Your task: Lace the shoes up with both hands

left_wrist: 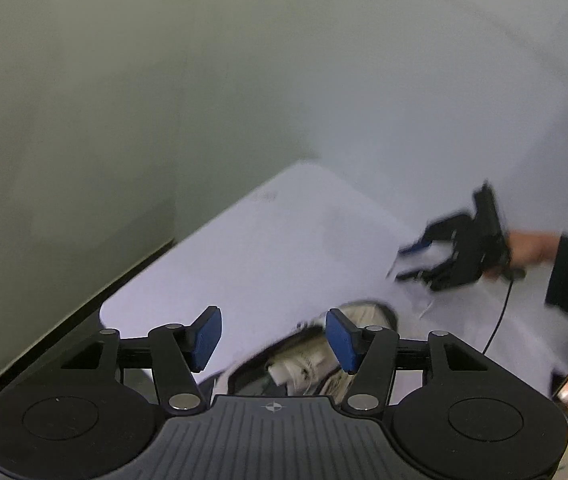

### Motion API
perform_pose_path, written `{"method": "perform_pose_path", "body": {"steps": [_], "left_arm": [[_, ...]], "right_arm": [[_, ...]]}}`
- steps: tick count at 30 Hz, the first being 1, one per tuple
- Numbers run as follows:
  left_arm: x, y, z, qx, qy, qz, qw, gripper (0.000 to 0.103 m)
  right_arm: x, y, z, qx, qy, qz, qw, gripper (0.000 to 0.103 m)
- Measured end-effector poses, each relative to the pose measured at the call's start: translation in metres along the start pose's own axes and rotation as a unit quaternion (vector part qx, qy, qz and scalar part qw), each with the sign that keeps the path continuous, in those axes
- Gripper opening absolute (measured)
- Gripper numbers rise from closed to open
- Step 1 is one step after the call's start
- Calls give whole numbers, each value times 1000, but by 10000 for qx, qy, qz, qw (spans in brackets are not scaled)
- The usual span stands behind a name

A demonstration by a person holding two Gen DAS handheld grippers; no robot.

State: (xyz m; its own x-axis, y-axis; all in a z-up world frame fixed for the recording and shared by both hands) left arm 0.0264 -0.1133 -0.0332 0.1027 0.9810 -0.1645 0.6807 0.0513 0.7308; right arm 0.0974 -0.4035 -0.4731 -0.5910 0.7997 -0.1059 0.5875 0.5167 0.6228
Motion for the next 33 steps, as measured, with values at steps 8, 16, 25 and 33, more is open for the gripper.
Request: {"method": "perform_pose_path", "body": {"steps": [8, 16, 25, 33], "left_arm": [[-6, -24, 16, 509, 382, 232, 9977, 52], [-7, -20, 21, 607, 374, 249, 9971, 52], [-14, -13, 17, 502, 167, 407, 9978, 52], [-18, -11, 10, 391, -103, 515, 9979, 52]], "right_arm": [[26, 13, 36, -181, 154, -6, 9997, 0], [48, 67, 2, -1022, 367, 927, 9897, 0], [93, 77, 34, -930, 712, 1187, 9860, 0], [115, 78, 30, -940, 467, 1224, 9869, 0]]}}
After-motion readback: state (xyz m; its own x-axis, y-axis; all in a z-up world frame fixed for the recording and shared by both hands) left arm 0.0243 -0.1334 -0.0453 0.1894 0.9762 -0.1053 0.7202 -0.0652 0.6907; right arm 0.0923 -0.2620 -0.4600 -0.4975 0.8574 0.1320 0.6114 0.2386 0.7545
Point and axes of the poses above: each gripper's, at about its wrist camera, not at the fingertips, and z roughly the way its jaws point, x to its left, y to its top, the point moved 7 cm from there along z, roughly the way its jaws point, and after that the axes turned 11 degrees about -x, right-handed, at the moved point
